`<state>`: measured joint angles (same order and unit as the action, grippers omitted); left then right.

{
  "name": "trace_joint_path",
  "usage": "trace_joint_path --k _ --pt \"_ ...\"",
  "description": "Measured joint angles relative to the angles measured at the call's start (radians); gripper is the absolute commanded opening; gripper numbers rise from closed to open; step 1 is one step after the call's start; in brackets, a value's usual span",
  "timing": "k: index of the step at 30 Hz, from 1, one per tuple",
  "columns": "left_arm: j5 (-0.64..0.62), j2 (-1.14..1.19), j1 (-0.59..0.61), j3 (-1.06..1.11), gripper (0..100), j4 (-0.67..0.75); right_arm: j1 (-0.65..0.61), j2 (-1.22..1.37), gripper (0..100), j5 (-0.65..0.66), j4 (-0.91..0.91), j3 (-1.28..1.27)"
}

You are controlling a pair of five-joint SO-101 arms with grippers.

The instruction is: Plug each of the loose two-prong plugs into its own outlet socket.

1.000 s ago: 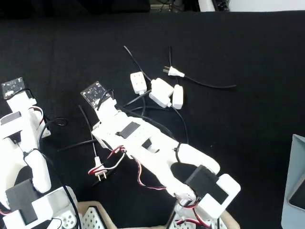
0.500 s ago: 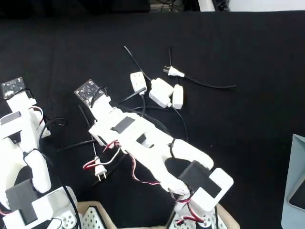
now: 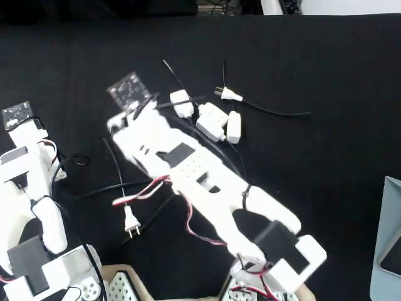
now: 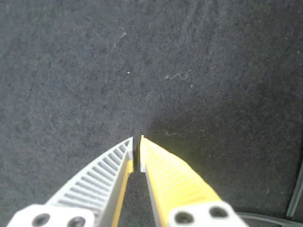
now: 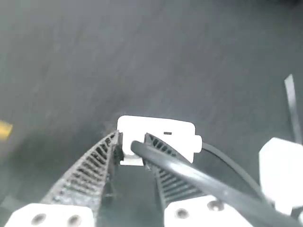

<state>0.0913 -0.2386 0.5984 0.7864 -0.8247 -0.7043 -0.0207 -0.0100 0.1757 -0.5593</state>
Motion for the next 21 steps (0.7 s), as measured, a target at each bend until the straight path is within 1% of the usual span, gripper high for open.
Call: trace_joint_path --k 3,5,9,10,11,15,18,21 --pt "0.0 0.0 0.0 0.0 4 0.0 0.049 0.08 1.6 0.0 -0.164 0.014" --pt "0.0 0.0 0.0 0.0 4 0.0 0.077 0.14 4.9 0.0 -0.252 0.048" --pt "0.0 0.0 0.0 0.0 4 0.0 0.11 0.29 24.5 0.0 -0.327 0.166" --pt "0.0 0.0 0.0 0.0 4 0.0 0.115 0.33 27.5 0.0 -0.333 0.198" --pt "0.0 0.0 0.0 0.0 4 0.0 0.118 0.371 28.0 0.0 -0.336 0.232" --pt "0.0 0.0 0.0 0.0 4 0.0 0.12 0.505 25.0 0.0 -0.339 0.327" --pt "0.0 0.0 0.0 0.0 4 0.0 0.12 0.517 25.0 0.0 -0.302 0.348" --pt "0.0 0.0 0.0 0.0 4 0.0 0.12 0.483 25.0 0.0 -0.207 0.351"
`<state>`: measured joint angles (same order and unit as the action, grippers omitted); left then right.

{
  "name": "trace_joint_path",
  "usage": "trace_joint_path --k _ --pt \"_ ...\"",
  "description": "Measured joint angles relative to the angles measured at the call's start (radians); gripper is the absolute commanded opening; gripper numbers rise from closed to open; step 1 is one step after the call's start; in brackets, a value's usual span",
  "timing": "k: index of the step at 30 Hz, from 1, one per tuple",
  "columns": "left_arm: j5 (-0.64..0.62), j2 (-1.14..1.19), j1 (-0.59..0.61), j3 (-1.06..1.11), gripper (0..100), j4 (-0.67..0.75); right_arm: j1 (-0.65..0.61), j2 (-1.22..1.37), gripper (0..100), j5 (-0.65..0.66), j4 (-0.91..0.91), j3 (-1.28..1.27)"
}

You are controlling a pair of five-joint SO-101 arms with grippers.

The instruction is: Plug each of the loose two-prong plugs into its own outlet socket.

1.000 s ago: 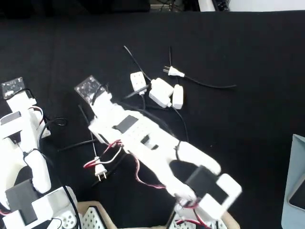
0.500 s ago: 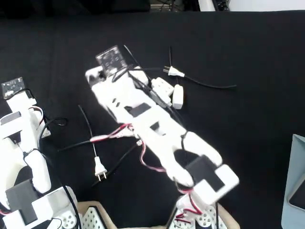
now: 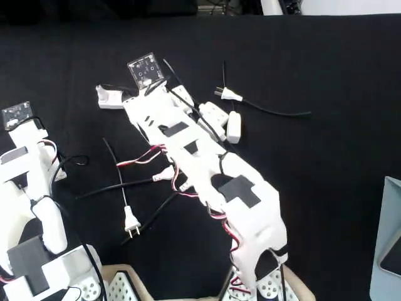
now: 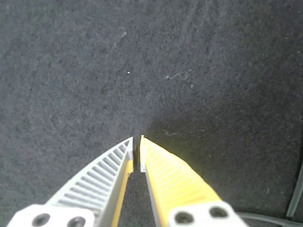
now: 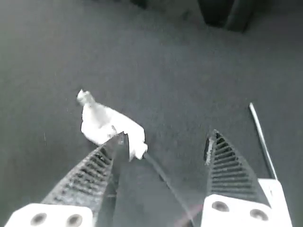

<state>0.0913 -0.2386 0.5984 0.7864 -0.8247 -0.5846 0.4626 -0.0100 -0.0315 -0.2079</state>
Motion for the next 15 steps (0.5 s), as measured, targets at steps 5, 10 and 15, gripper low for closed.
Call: trace_joint_path --k 5,10,15 --pt "0.0 0.0 0.0 0.0 4 0.0 0.012 -0.175 25.2 0.0 0.269 0.0" --pt "0.0 0.0 0.0 0.0 4 0.0 0.089 -0.219 29.2 -0.012 0.471 0.0" --pt "0.0 0.0 0.0 0.0 4 0.0 0.149 -0.178 36.8 -0.02 0.497 0.0"
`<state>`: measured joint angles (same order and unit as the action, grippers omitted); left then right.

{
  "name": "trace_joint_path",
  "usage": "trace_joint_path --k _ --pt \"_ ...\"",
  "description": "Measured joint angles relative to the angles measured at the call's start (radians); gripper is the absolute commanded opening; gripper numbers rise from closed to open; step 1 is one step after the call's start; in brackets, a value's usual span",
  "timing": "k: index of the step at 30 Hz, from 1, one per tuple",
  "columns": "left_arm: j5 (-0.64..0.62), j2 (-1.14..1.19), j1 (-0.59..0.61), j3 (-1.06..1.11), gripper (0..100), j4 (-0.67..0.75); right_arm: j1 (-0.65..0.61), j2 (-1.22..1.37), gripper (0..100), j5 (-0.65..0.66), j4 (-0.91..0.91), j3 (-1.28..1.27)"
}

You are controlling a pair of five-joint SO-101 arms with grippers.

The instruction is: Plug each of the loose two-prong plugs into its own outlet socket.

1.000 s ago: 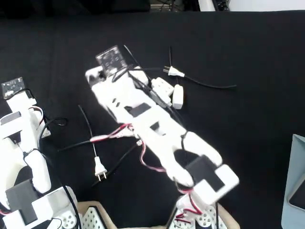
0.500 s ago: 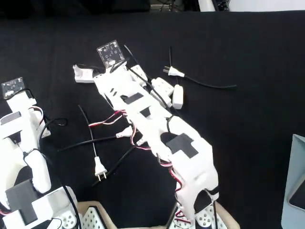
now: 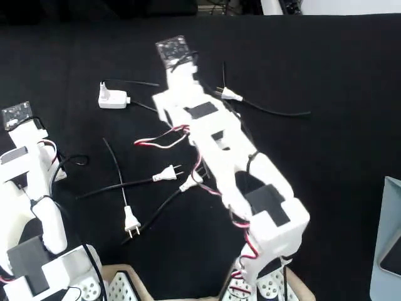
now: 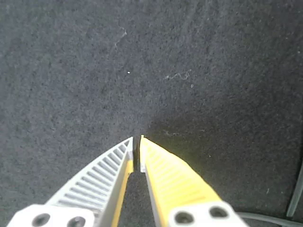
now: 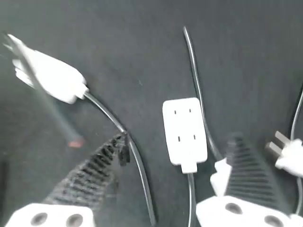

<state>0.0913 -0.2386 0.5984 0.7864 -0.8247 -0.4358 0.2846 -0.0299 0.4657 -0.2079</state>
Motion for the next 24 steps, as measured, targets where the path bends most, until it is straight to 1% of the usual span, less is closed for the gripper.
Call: trace_joint_path --k 3,11,15,18,24 --pt "0.0 0.0 0.0 0.0 4 0.0 0.008 0.057 36.8 -0.005 0.0 0.025" --pt "0.0 0.0 0.0 0.0 4 0.0 0.072 0.285 36.8 -0.005 0.0 0.199" --pt "0.0 0.0 0.0 0.0 4 0.0 0.068 0.364 35.3 -0.003 0.0 0.256" --pt "0.008 0.0 0.0 0.0 4 0.0 0.068 0.385 25.8 -0.005 0.0 0.278" --pt "0.026 0.0 0.0 0.003 4 0.0 0.078 0.391 0.8 -0.002 0.032 0.284"
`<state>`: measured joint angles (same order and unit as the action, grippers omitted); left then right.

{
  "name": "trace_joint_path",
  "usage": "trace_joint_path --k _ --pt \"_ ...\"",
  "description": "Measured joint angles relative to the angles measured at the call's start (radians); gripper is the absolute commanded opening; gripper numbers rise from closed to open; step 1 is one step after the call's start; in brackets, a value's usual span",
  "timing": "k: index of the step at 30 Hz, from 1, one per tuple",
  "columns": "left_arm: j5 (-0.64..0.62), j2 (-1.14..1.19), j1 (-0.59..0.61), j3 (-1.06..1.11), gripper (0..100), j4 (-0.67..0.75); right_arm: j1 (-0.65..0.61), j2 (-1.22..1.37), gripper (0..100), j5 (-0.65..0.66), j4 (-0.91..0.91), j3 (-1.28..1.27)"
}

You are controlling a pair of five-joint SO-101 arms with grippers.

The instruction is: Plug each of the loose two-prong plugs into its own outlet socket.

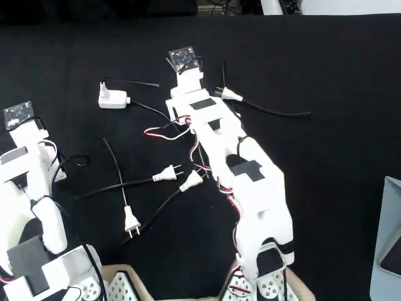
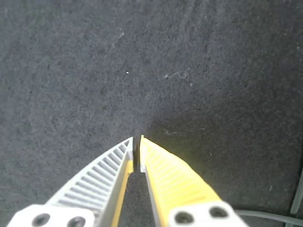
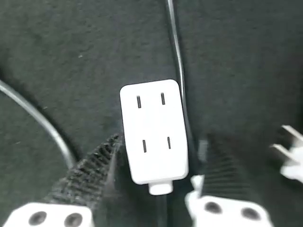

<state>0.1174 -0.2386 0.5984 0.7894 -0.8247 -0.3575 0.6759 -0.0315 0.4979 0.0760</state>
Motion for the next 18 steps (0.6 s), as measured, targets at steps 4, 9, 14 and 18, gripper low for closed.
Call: trace_joint_path --k 4,9,14,18 --pt "0.005 0.0 0.0 0.006 4 0.0 0.005 -0.026 1.4 0.0 0.054 0.011" --pt "0.005 0.0 0.0 0.006 4 0.0 -0.012 -0.15 1.2 0.0 0.19 0.009" --pt "0.005 0.0 0.0 0.006 4 0.0 -0.057 -0.334 1.2 -0.002 0.353 0.009" --pt "0.005 0.0 0.0 0.006 4 0.0 -0.098 -0.45 1.2 -0.049 0.477 0.009"
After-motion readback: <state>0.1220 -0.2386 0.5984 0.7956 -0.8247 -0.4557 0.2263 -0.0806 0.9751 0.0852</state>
